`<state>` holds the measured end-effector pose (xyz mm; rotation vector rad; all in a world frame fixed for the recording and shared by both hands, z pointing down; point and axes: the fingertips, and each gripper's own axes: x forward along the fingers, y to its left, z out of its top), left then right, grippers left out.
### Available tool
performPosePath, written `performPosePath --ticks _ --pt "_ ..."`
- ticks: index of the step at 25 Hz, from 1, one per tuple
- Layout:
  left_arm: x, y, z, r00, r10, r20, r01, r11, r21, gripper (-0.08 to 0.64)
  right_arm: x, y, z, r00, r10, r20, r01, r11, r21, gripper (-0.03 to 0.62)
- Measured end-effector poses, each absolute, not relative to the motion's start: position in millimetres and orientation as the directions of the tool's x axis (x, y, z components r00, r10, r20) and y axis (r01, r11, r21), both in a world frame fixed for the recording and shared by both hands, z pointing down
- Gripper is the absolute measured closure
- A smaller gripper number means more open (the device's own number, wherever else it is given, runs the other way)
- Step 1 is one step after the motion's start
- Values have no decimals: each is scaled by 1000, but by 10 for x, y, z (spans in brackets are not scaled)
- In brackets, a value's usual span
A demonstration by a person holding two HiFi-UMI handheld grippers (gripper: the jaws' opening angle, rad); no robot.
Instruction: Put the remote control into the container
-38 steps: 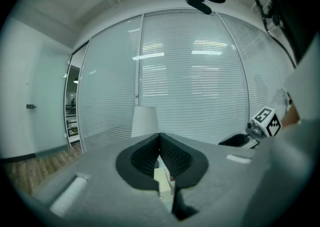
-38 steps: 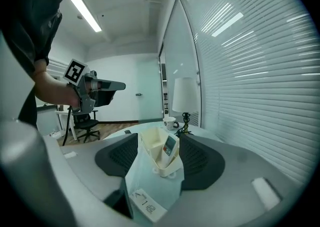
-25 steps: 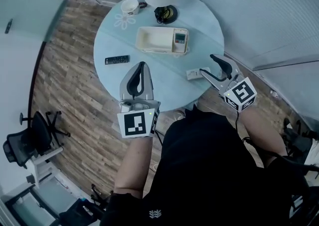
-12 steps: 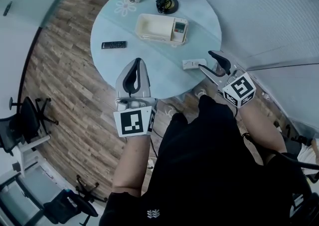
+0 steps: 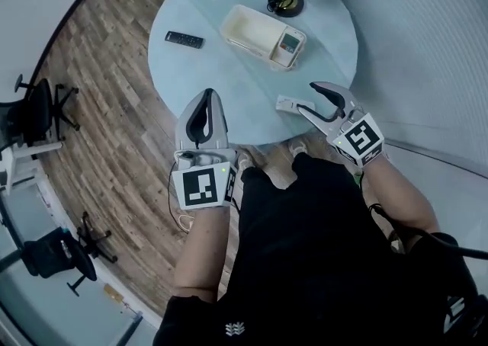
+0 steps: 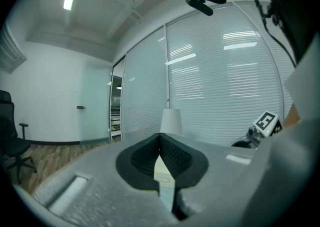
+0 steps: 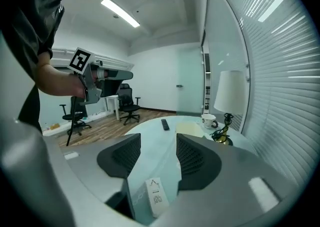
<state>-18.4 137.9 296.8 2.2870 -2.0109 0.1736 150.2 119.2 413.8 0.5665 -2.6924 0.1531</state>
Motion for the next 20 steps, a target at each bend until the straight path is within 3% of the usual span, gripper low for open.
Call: performPosePath --ticks 11,20 --pt "-107 1626 3348 -107 -972 208 -994 98 -54 560 1410 1255 4761 -898 -99 429 -150 985 -86 365" --pt "-264 1855 3877 -189 -940 283 -982 176 -70 560 1240 1290 5493 -848 -31 528 -103 989 -107 357"
